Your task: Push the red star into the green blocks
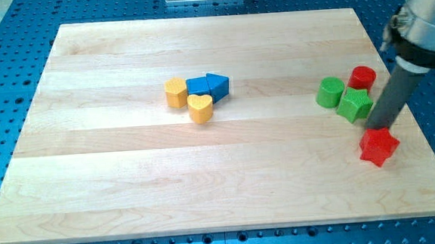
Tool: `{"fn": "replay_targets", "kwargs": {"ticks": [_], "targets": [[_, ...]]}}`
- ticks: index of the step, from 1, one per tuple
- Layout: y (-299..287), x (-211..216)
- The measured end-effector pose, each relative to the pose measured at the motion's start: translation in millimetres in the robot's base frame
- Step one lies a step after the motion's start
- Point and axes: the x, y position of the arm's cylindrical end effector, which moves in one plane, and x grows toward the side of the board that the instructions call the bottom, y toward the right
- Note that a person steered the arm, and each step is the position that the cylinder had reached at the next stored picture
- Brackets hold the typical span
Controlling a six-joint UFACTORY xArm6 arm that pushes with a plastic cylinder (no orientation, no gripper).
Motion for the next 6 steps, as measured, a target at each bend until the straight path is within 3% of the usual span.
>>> {"fn": "replay_targets", "kwargs": {"ticks": [2, 3, 5, 6], "targets": [[-6, -50], [-6, -45], [39, 116], [35, 108]]}}
